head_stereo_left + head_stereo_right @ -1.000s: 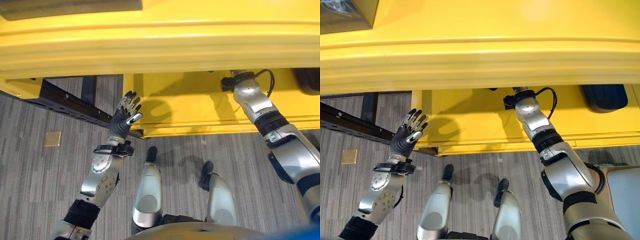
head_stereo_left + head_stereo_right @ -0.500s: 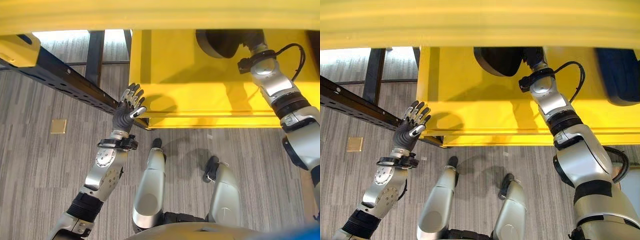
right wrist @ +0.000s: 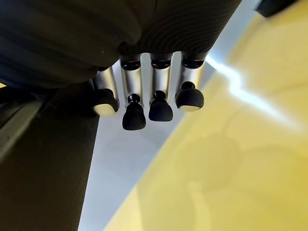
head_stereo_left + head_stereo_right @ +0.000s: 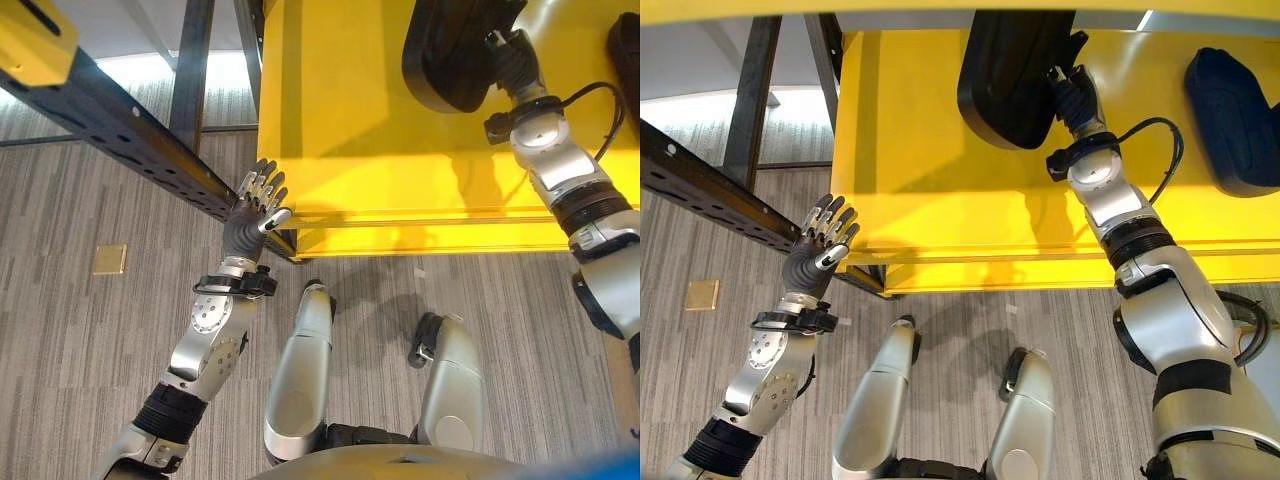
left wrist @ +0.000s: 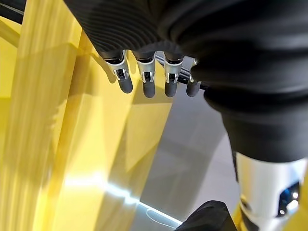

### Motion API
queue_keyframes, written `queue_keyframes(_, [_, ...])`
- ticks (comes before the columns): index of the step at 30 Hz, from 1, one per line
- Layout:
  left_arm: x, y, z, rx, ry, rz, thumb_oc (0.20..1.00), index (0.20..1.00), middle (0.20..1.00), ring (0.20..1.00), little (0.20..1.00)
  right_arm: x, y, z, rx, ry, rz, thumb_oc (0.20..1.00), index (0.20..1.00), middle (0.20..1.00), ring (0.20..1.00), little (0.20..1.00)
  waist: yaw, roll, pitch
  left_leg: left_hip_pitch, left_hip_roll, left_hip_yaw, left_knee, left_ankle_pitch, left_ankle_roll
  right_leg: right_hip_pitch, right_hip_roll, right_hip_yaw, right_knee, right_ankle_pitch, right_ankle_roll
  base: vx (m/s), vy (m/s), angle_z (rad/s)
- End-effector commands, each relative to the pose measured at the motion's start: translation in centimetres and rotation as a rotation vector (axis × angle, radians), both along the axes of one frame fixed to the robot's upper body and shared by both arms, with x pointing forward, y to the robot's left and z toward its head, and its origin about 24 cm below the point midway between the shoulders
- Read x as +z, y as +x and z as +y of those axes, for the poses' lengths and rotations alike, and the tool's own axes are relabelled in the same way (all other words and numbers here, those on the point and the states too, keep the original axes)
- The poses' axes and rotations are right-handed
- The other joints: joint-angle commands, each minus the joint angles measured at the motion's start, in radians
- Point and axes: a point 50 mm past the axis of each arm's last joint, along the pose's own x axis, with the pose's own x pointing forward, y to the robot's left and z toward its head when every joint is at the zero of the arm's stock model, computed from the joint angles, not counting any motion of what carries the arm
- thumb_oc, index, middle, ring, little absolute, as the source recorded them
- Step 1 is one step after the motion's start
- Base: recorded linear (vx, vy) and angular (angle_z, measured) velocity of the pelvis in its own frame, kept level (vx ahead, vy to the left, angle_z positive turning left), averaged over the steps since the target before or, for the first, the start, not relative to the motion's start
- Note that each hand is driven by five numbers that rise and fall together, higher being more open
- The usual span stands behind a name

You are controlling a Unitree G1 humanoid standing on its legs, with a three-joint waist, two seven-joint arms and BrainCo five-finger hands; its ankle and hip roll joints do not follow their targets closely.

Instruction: Move parts from the plastic box to the shelf.

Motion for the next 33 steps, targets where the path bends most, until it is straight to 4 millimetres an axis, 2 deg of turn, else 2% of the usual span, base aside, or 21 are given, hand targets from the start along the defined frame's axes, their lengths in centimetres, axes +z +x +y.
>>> queue_keyframes(1, [1.8,-0.8,0.1,-0.009,0.032,-0.119,1.000,1.000,1.000,1.000,1.000,5.0,-0.6,-0.7,-0.041,-0.071,-0.146,0.200,0.200,0.200,0.200,0.200,0.012,-0.003,-0.052,0.044,0.032,-0.046,-0.014,-0.126,0.045,0.018,-0.018,0.027,0.039,-0.116,-0.027,0.05,-0.008,-0.01])
queue_keyframes(5, [1.8,-0.9,0.0,-0.017,0.035,-0.115,1.000,1.000,1.000,1.000,1.000,4.8,0.0,-1.4,-0.103,-0.151,-0.089,0.200,0.200,0.200,0.200,0.200,0.018,0.000,-0.057,0.033,0.033,-0.045,-0.009,-0.126,0.046,0.001,-0.012,0.035,0.042,-0.116,-0.028,-0.01,0.006,-0.04])
queue_keyframes(7, [1.7,-0.9,-0.2,-0.024,0.036,-0.115,1.000,1.000,1.000,1.000,1.000,4.2,0.2,-2.1,-0.135,-0.119,-0.054,0.200,0.200,0.200,0.200,0.200,0.023,0.003,-0.054,0.031,0.029,-0.047,-0.017,-0.122,0.047,-0.001,-0.013,0.036,0.041,-0.112,-0.026,0.00,0.000,0.00])
queue_keyframes(12, [1.7,-0.6,-0.7,-0.046,0.030,-0.115,1.000,1.000,1.000,1.000,1.000,3.1,0.6,-2.3,-0.188,-0.319,0.025,0.200,0.200,0.200,0.200,0.200,0.025,0.009,-0.046,0.016,0.029,-0.047,-0.018,-0.115,0.047,-0.022,-0.012,0.034,0.043,-0.108,-0.024,-0.01,-0.006,0.03])
queue_keyframes(15, [1.7,-0.6,-0.8,-0.047,0.033,-0.116,1.000,1.000,1.000,1.000,1.000,2.5,0.5,-3.6,-0.244,-0.403,0.058,0.200,0.200,0.200,0.200,0.200,0.027,0.014,-0.047,0.010,0.028,-0.048,-0.013,-0.117,0.048,-0.028,-0.013,0.033,0.049,-0.114,-0.022,0.00,-0.001,-0.01])
queue_keyframes(16, [1.8,-0.6,-0.9,-0.048,0.043,-0.124,1.000,1.000,1.000,1.000,1.000,2.1,0.2,-5.0,-0.295,-0.454,0.084,0.200,0.200,0.200,0.200,0.200,0.030,0.018,-0.044,0.004,0.022,-0.051,-0.015,-0.117,0.047,-0.030,-0.018,0.034,0.050,-0.114,-0.020,0.03,-0.031,0.00])
queue_keyframes(17, [1.8,-0.5,-0.9,-0.050,0.048,-0.125,1.000,1.000,1.000,1.000,1.000,2.1,0.1,-5.4,-0.312,-0.481,0.093,0.200,0.200,0.200,0.200,0.200,0.029,0.020,-0.044,0.001,0.020,-0.051,-0.016,-0.116,0.047,-0.033,-0.021,0.034,0.052,-0.115,-0.020,0.02,-0.028,0.04])
queue_keyframes(18, [1.8,-0.5,-0.9,-0.050,0.048,-0.125,1.000,1.000,1.000,1.000,1.000,2.1,0.1,-5.4,-0.312,-0.481,0.093,0.200,0.200,0.200,0.200,0.200,0.029,0.020,-0.044,0.001,0.019,-0.051,-0.016,-0.116,0.047,-0.034,-0.021,0.034,0.052,-0.115,-0.020,0.00,-0.018,0.07])
queue_keyframes(20, [2.0,-0.3,-1.0,-0.050,0.054,-0.137,1.000,1.000,1.000,1.000,1.000,2.3,-0.4,-7.0,-0.381,-0.550,0.110,0.200,0.200,0.200,0.200,0.200,0.032,0.030,-0.039,-0.009,0.013,-0.044,-0.020,-0.116,0.050,-0.049,-0.026,0.041,0.052,-0.112,-0.018,0.01,-0.017,0.06])
queue_keyframes(23, [2.1,-0.2,-1.1,-0.054,0.055,-0.141,1.000,1.000,1.000,1.000,1.000,2.5,-0.6,-7.6,-0.403,-0.571,0.116,0.200,0.200,0.200,0.200,0.200,0.033,0.034,-0.038,-0.013,0.010,-0.041,-0.021,-0.114,0.052,-0.055,-0.027,0.045,0.055,-0.111,-0.019,0.02,-0.019,0.03])
queue_keyframes(24, [2.2,-0.2,-1.2,-0.064,0.056,-0.145,1.000,1.000,1.000,1.000,1.000,2.8,-0.9,-8.5,-0.437,-0.636,0.131,0.200,0.200,0.200,0.200,0.200,0.034,0.038,-0.036,-0.017,0.010,-0.041,-0.025,-0.111,0.052,-0.060,-0.030,0.042,0.053,-0.110,-0.017,0.03,-0.035,-0.04])
queue_keyframes(27, [2.3,-0.1,-1.1,-0.052,0.059,-0.150,1.000,1.000,1.000,1.000,1.000,3.9,-1.6,-9.9,-0.509,-0.684,0.133,0.200,0.200,0.200,0.200,0.200,0.035,0.046,-0.038,-0.025,0.007,-0.042,-0.034,-0.109,0.052,-0.066,-0.038,0.038,0.050,-0.107,-0.014,0.03,-0.036,0.03])
queue_keyframes(31, [2.4,-0.1,-1.2,-0.050,0.060,-0.154,1.000,1.000,1.000,1.000,1.000,4.8,-2.0,-10.4,-0.537,-0.642,0.112,0.200,0.200,0.200,0.200,0.200,0.032,0.049,-0.036,-0.031,0.006,-0.041,-0.034,-0.107,0.053,-0.074,-0.040,0.039,0.055,-0.108,-0.014,0.01,-0.006,0.03])
queue_keyframes(33, [2.3,-0.1,-1.3,-0.055,0.059,-0.152,1.000,1.000,1.000,1.000,1.000,5.1,-2.3,-11.1,-0.568,-0.676,0.121,0.200,0.200,0.200,0.200,0.200,0.031,0.050,-0.035,-0.033,0.004,-0.042,-0.038,-0.108,0.053,-0.075,-0.044,0.038,0.056,-0.112,-0.014,0.02,-0.014,0.00])
